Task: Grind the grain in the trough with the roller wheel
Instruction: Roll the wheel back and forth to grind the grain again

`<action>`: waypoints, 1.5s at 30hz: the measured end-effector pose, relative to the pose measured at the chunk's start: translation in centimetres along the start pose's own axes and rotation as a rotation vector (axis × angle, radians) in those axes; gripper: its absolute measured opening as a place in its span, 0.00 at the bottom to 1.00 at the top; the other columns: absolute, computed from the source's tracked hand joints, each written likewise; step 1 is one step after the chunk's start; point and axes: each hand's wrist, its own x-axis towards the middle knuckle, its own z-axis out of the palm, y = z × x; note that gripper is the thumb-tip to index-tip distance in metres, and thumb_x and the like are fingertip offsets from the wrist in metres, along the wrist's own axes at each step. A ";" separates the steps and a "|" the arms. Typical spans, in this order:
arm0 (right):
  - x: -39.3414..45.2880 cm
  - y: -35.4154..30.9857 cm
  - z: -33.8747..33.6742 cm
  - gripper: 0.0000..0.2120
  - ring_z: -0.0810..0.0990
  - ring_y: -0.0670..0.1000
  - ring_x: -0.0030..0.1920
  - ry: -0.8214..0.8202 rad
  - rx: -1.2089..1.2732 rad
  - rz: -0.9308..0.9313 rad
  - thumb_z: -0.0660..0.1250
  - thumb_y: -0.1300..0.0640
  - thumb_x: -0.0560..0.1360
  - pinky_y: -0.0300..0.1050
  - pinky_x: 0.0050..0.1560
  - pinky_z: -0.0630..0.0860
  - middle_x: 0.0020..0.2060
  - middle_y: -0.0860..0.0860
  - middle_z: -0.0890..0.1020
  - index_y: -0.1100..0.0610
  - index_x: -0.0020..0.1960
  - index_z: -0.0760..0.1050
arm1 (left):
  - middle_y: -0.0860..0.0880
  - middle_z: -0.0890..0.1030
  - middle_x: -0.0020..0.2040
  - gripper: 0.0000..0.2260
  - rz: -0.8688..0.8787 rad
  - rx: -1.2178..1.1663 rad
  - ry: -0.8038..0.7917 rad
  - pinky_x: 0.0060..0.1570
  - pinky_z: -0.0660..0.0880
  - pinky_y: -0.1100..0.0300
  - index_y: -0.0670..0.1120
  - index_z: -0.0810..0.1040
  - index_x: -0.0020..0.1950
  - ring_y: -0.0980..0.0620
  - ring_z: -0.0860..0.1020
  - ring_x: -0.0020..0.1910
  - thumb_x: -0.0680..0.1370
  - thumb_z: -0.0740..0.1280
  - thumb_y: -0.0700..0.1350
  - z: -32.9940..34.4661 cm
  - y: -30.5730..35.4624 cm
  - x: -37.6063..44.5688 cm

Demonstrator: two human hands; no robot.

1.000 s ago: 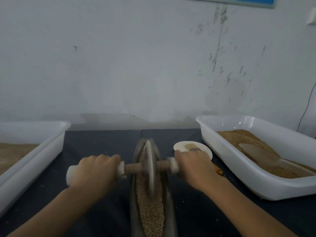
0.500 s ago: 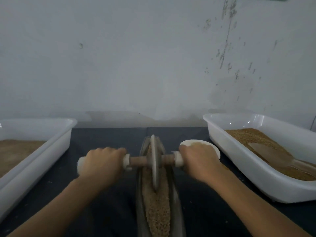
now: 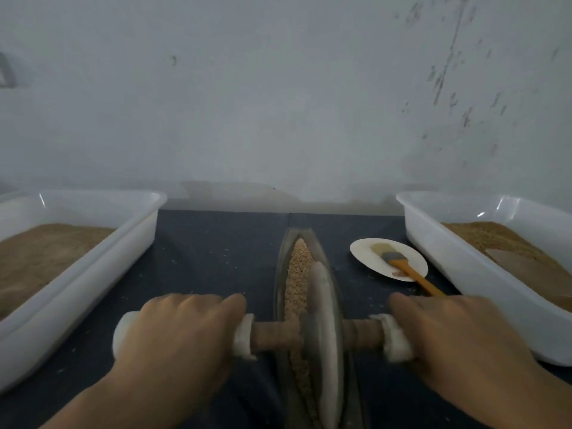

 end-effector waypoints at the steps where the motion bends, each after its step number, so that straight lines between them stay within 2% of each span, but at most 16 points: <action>1: 0.3 -0.1 -0.2 0.22 0.72 0.43 0.32 -0.072 -0.018 0.005 0.72 0.42 0.64 0.43 0.35 0.75 0.33 0.43 0.70 0.43 0.41 0.58 | 0.58 0.69 0.35 0.13 -0.007 -0.005 -0.033 0.29 0.54 0.64 0.63 0.59 0.38 0.61 0.63 0.29 0.73 0.62 0.64 0.1 0.0 0.1; 2: 0.7 0.0 0.1 0.17 0.73 0.43 0.36 -0.135 -0.021 0.035 0.68 0.42 0.68 0.42 0.39 0.75 0.35 0.43 0.71 0.42 0.43 0.58 | 0.58 0.69 0.35 0.12 -0.025 -0.017 -0.039 0.30 0.58 0.64 0.62 0.59 0.39 0.61 0.65 0.31 0.73 0.61 0.64 0.5 -0.1 0.6; 5: 3.9 0.2 2.1 0.13 0.72 0.47 0.36 -0.025 -0.057 0.078 0.67 0.45 0.70 0.42 0.34 0.68 0.38 0.46 0.76 0.44 0.45 0.63 | 0.57 0.70 0.34 0.11 -0.108 -0.059 0.013 0.36 0.69 0.58 0.59 0.63 0.41 0.57 0.69 0.32 0.73 0.63 0.60 2.7 -0.4 3.9; 7: 7.3 0.9 3.5 0.14 0.75 0.50 0.36 0.041 -0.097 0.105 0.68 0.46 0.70 0.44 0.32 0.64 0.38 0.47 0.77 0.46 0.44 0.62 | 0.56 0.68 0.33 0.09 -0.137 -0.044 0.066 0.35 0.66 0.57 0.57 0.66 0.41 0.54 0.67 0.32 0.73 0.64 0.57 3.9 -0.6 7.1; 10: 11.3 1.9 4.7 0.13 0.78 0.54 0.37 0.106 -0.132 0.134 0.68 0.46 0.71 0.45 0.31 0.62 0.39 0.49 0.80 0.49 0.45 0.65 | 0.55 0.73 0.37 0.08 -0.139 -0.044 0.078 0.36 0.65 0.56 0.56 0.67 0.42 0.51 0.68 0.34 0.74 0.66 0.54 4.0 -1.1 11.0; 12: 11.8 2.0 5.3 0.13 0.76 0.53 0.36 0.097 -0.097 0.155 0.68 0.47 0.72 0.45 0.32 0.61 0.40 0.49 0.80 0.49 0.45 0.64 | 0.54 0.74 0.39 0.09 -0.124 -0.025 0.080 0.36 0.65 0.55 0.55 0.67 0.43 0.51 0.69 0.35 0.73 0.67 0.54 3.7 -1.2 12.1; 16: 7.5 1.4 4.6 0.13 0.73 0.49 0.37 0.046 -0.026 0.118 0.66 0.45 0.72 0.44 0.34 0.66 0.37 0.46 0.75 0.46 0.42 0.61 | 0.56 0.70 0.36 0.10 -0.073 0.021 0.068 0.36 0.64 0.56 0.55 0.66 0.44 0.53 0.68 0.34 0.74 0.66 0.55 2.6 -0.4 8.3; 18: 4.2 1.0 2.8 0.16 0.68 0.43 0.33 -0.017 0.007 0.034 0.68 0.42 0.70 0.39 0.30 0.59 0.34 0.44 0.70 0.43 0.41 0.59 | 0.56 0.67 0.34 0.13 -0.028 0.002 0.002 0.33 0.61 0.58 0.58 0.61 0.41 0.56 0.66 0.32 0.73 0.64 0.59 1.9 -0.3 4.6; 21: 1.3 0.4 0.0 0.28 0.58 0.43 0.24 0.056 -0.001 -0.079 0.74 0.41 0.60 0.34 0.26 0.52 0.26 0.43 0.62 0.43 0.36 0.53 | 0.56 0.68 0.34 0.16 0.021 0.013 -0.022 0.30 0.58 0.57 0.60 0.56 0.39 0.56 0.65 0.30 0.71 0.62 0.64 0.5 -0.6 0.5; 25: 1.4 -0.2 0.4 0.16 0.69 0.41 0.35 -0.166 0.044 0.018 0.66 0.40 0.71 0.37 0.36 0.68 0.35 0.43 0.71 0.42 0.41 0.58 | 0.56 0.67 0.34 0.15 -0.002 0.040 -0.021 0.31 0.60 0.57 0.59 0.58 0.41 0.56 0.65 0.31 0.72 0.61 0.64 0.4 -0.2 0.9; 28: 4.7 0.4 3.1 0.17 0.68 0.44 0.34 -0.033 0.037 0.089 0.66 0.42 0.71 0.40 0.30 0.61 0.34 0.45 0.69 0.44 0.39 0.58 | 0.56 0.67 0.34 0.12 -0.057 0.034 0.037 0.33 0.60 0.57 0.57 0.62 0.42 0.54 0.68 0.33 0.73 0.64 0.60 1.7 0.1 4.9; 31: 9.4 1.7 5.3 0.17 0.71 0.50 0.33 0.042 0.033 0.141 0.66 0.44 0.70 0.45 0.31 0.65 0.34 0.47 0.74 0.46 0.36 0.58 | 0.53 0.78 0.42 0.12 -0.090 0.036 0.106 0.36 0.64 0.56 0.54 0.64 0.44 0.48 0.77 0.40 0.73 0.65 0.57 3.1 -0.6 9.9; 35: 12.6 2.6 5.5 0.15 0.66 0.54 0.30 0.096 -0.040 0.151 0.67 0.46 0.70 0.45 0.30 0.58 0.37 0.50 0.79 0.47 0.39 0.60 | 0.52 0.78 0.43 0.09 -0.090 -0.008 0.097 0.37 0.66 0.55 0.53 0.68 0.45 0.47 0.77 0.40 0.73 0.67 0.54 3.7 -1.3 13.2; 39: 8.9 1.4 4.5 0.17 0.71 0.51 0.33 0.079 -0.025 0.097 0.69 0.46 0.69 0.44 0.32 0.63 0.34 0.47 0.74 0.46 0.41 0.58 | 0.55 0.70 0.37 0.10 -0.068 -0.023 0.062 0.36 0.65 0.56 0.55 0.65 0.43 0.51 0.69 0.34 0.74 0.65 0.56 3.3 -0.8 8.8; 43: 2.5 0.0 1.5 0.24 0.60 0.43 0.26 0.113 -0.002 -0.039 0.76 0.44 0.60 0.36 0.27 0.57 0.26 0.44 0.64 0.43 0.39 0.59 | 0.57 0.71 0.36 0.11 -0.035 -0.062 -0.022 0.37 0.69 0.57 0.59 0.61 0.42 0.54 0.70 0.35 0.72 0.61 0.61 1.8 -0.7 1.9; 45: 1.0 -0.1 0.0 0.24 0.64 0.43 0.28 0.042 0.032 -0.065 0.74 0.43 0.61 0.37 0.29 0.66 0.28 0.43 0.64 0.42 0.40 0.58 | 0.57 0.70 0.36 0.14 -0.011 0.010 -0.023 0.33 0.61 0.57 0.60 0.58 0.41 0.55 0.67 0.34 0.71 0.59 0.65 0.8 -0.6 0.0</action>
